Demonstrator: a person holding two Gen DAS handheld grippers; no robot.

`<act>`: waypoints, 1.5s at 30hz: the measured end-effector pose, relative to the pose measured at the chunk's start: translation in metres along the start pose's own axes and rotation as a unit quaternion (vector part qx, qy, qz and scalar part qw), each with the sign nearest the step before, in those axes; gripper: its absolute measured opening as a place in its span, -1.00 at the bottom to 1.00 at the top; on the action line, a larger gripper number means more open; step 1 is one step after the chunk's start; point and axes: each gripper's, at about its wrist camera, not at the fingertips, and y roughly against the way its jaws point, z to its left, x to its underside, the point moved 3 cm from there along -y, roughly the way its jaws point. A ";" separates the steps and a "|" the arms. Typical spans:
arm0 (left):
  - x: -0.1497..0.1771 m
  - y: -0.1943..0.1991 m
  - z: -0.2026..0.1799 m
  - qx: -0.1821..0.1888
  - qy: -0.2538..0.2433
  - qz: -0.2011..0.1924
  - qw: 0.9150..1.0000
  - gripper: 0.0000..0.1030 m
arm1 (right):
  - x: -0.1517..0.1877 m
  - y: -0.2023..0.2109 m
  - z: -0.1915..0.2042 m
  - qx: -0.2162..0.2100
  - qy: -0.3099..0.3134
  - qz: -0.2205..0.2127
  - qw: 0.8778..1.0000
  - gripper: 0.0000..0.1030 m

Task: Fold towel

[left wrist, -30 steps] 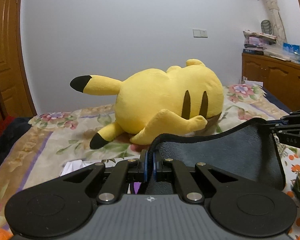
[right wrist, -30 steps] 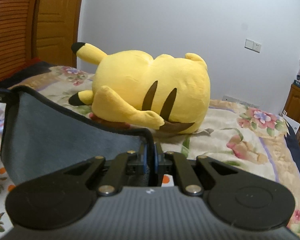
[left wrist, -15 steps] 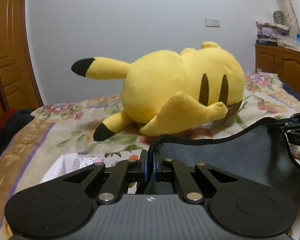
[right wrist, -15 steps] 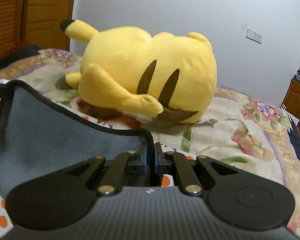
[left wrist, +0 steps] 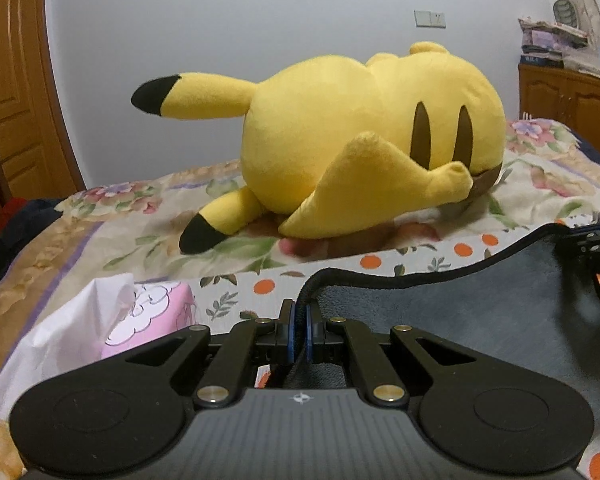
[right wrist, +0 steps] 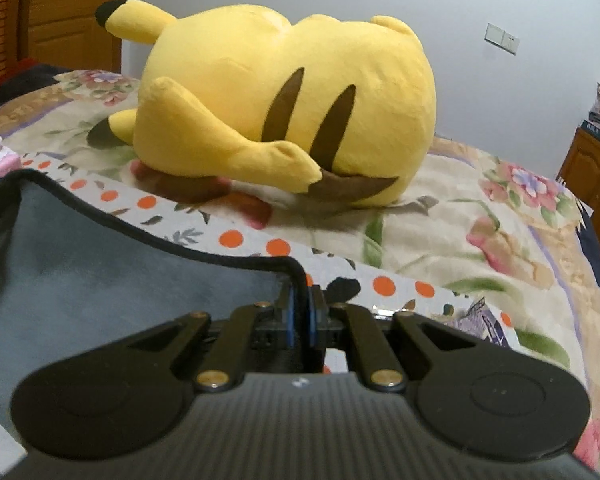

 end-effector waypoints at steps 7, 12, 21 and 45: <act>0.006 -0.003 0.000 0.001 0.001 0.012 1.000 -0.56 | 0.002 0.003 0.001 0.001 -0.003 0.003 1.000 -0.76; 0.012 0.001 -0.005 0.011 -0.004 0.019 1.000 -0.33 | 0.005 0.007 0.003 0.001 -0.004 0.001 1.000 -0.08; 0.026 0.023 -0.017 0.032 -0.004 0.030 0.999 -0.05 | 0.027 0.027 0.014 -0.022 -0.020 0.007 1.000 -0.05; 0.055 0.112 -0.039 0.045 0.000 0.033 0.998 0.93 | 0.060 0.114 0.013 -0.037 -0.062 -0.007 0.997 1.00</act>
